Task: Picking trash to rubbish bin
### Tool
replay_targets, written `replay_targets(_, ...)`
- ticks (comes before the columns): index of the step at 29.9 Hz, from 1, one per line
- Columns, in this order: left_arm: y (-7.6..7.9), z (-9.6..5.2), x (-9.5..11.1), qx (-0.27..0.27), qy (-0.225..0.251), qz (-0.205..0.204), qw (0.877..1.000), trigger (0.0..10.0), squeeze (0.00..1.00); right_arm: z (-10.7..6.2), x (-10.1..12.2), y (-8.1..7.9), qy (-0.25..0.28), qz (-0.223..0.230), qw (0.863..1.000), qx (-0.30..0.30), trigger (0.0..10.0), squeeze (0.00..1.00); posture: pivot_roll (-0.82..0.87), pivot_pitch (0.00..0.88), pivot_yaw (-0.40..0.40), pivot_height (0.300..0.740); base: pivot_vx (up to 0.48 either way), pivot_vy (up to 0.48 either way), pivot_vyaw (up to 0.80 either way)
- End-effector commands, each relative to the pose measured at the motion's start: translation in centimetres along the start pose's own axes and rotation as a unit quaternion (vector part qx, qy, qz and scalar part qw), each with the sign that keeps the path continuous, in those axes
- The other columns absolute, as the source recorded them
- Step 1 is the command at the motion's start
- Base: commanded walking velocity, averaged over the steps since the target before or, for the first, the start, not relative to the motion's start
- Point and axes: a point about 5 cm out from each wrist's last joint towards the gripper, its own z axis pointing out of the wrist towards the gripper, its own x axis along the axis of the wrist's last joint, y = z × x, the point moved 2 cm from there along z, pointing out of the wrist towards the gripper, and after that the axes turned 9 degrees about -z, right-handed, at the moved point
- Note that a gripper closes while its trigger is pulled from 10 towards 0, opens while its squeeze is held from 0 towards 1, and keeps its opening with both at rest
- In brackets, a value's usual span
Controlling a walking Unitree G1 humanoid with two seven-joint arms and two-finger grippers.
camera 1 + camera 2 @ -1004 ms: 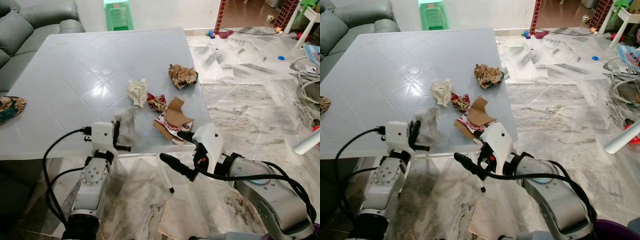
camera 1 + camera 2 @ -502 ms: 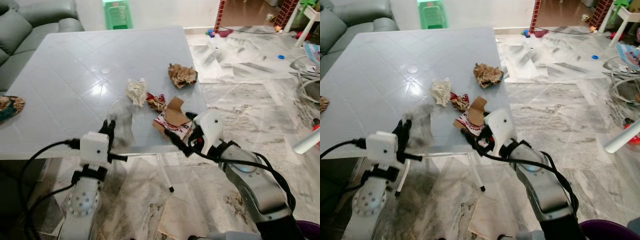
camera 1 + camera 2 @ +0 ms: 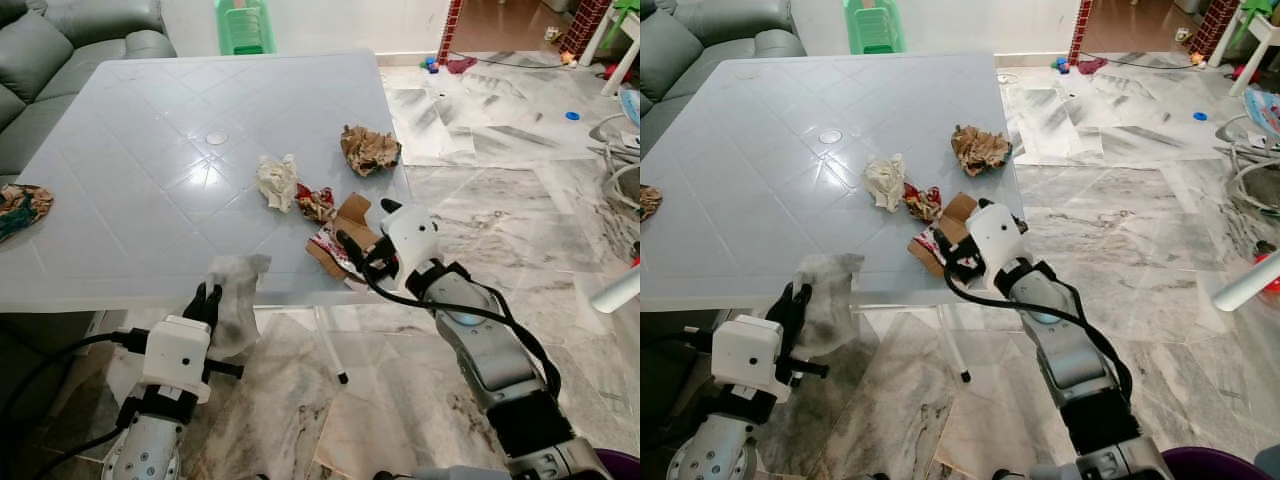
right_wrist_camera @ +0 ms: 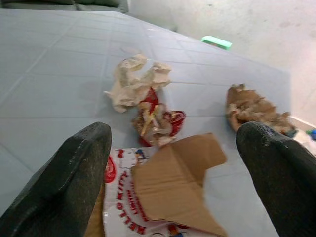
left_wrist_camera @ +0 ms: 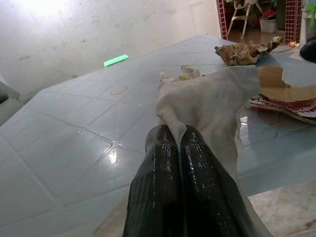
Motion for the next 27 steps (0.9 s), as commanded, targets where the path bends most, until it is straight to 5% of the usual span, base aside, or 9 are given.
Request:
replay_targets(1,0.2,-0.1,0.4,-0.005,0.001,0.006,1.0,0.0,0.0,0.4,-0.1,-0.4,0.003,0.008,1.0,0.02,10.0,0.0,0.06,0.127,-0.002,0.74,0.0,0.0,0.0)
replay_targets(6,0.5,0.0,0.4,-0.008,-0.002,0.001,1.0,0.0,0.0,1.1,-1.0,-3.8,-0.003,0.019,0.992,0.123,10.0,0.0,0.07,0.126,-0.004,0.74,0.0,0.0,0.0)
replay_targets(20,0.5,0.0,0.6,0.0,-0.002,0.001,1.0,0.0,0.0,3.9,-1.9,-2.9,-0.042,-0.034,0.997,0.061,10.0,0.0,0.09,0.121,-0.018,0.74,0.0,0.0,0.0)
replay_targets(27,0.5,0.2,0.7,0.003,-0.001,-0.002,1.0,0.0,0.0,4.6,-2.8,-3.1,-0.073,-0.012,0.996,0.054,10.0,0.0,0.09,0.122,-0.022,0.74,0.0,0.0,0.0)
